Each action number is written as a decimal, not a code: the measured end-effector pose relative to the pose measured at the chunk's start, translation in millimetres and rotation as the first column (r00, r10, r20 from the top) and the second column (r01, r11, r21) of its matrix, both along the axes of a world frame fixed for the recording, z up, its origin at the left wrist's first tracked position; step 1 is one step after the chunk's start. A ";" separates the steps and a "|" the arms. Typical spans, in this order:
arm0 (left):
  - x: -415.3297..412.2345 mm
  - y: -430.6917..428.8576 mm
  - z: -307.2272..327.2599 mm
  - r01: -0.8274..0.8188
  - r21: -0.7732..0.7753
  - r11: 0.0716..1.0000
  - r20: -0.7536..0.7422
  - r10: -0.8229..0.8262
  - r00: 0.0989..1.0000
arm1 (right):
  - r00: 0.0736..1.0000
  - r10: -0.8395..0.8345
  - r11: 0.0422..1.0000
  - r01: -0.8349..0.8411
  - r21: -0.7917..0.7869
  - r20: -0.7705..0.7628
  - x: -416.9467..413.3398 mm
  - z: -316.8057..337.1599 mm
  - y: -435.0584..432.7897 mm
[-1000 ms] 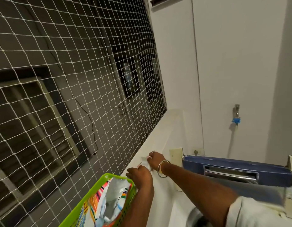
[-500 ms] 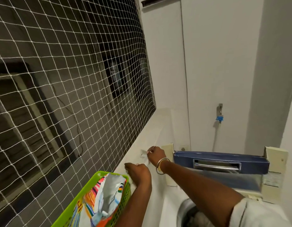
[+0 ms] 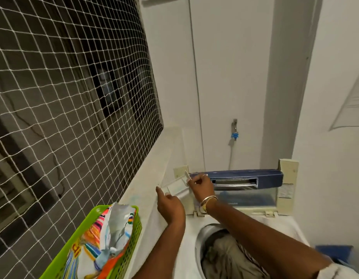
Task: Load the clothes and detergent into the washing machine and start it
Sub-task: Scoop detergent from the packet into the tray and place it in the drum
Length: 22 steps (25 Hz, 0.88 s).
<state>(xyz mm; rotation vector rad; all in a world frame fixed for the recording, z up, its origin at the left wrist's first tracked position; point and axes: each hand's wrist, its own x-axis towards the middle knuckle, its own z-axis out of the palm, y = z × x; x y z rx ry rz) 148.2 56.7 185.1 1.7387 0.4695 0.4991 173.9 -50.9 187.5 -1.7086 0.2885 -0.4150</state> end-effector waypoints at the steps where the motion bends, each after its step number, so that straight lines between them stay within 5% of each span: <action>1: -5.1 -5.9 -8.4 0.014 0.013 1.000 0.009 -0.014 1.000 | 1.000 -0.024 1.000 0.024 0.016 -0.008 -9.6 -6.5 -7.1; 14: -41.6 -90.1 -105.8 0.398 0.024 0.917 -0.229 -0.383 0.895 | 0.928 -0.279 0.952 0.301 0.055 -0.245 -81.8 -120.9 -119.8; 22: -41.6 -140.6 -159.6 0.524 0.006 0.851 -0.399 -0.479 0.782 | 0.915 -0.211 0.973 0.229 0.011 -0.345 -86.2 -187.4 -175.1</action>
